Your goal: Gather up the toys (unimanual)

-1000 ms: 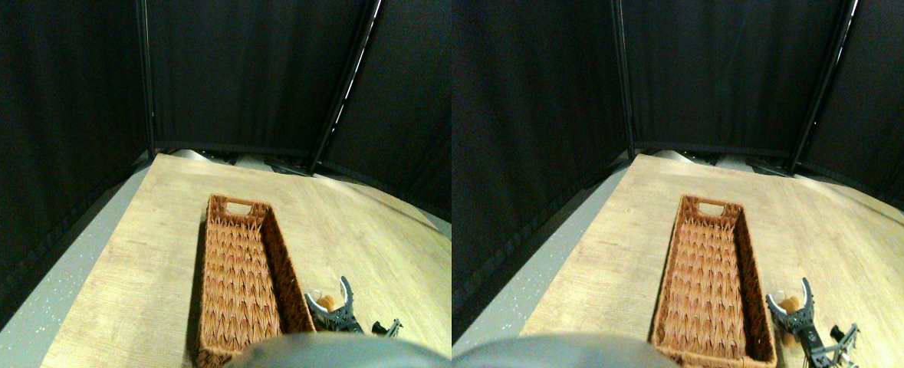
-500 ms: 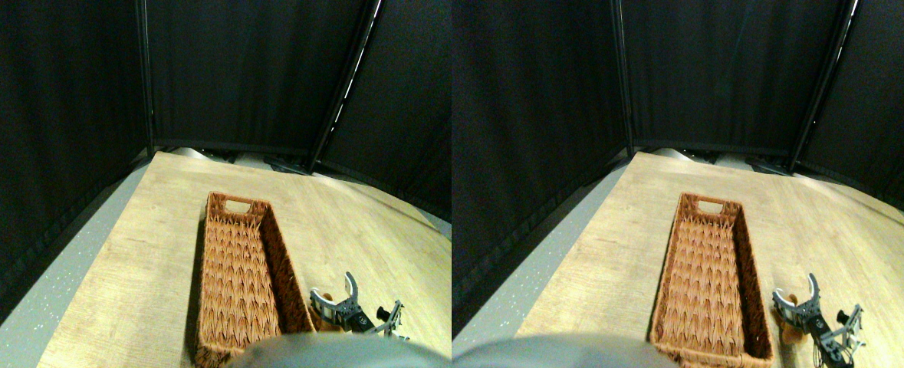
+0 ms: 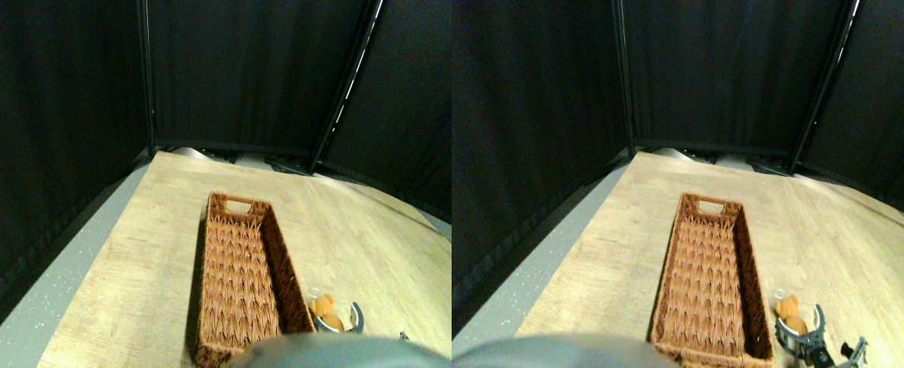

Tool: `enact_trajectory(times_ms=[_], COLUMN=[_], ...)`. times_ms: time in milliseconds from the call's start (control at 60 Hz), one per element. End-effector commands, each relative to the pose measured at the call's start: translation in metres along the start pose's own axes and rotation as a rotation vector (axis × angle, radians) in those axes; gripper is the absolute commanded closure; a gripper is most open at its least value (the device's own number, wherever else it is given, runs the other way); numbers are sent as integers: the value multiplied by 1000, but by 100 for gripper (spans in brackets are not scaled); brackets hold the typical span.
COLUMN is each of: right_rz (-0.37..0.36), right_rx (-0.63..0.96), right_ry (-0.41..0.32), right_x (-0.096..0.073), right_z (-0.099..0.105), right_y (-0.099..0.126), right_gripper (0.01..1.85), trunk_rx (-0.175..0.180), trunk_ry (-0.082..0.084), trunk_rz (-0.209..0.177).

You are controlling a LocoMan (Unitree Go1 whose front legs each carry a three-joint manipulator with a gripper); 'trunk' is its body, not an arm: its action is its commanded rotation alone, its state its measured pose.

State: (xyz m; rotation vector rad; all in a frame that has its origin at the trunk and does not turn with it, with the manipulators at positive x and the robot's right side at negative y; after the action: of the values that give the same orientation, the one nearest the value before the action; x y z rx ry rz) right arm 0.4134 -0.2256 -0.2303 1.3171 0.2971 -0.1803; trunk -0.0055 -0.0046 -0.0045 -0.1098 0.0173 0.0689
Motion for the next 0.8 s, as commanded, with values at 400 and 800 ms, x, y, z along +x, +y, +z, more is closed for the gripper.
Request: enact_trajectory(times_ms=[400, 800], right_rz=[-24, 40], right_rx=[26, -11], right_ry=[-118, -264], right_x=[4, 6], right_z=[9, 10], right_y=[-21, -15], right_gripper=[103, 180], trunk_rx=[-7, -6], trunk_ry=[28, 28], trunk_rz=[15, 11])
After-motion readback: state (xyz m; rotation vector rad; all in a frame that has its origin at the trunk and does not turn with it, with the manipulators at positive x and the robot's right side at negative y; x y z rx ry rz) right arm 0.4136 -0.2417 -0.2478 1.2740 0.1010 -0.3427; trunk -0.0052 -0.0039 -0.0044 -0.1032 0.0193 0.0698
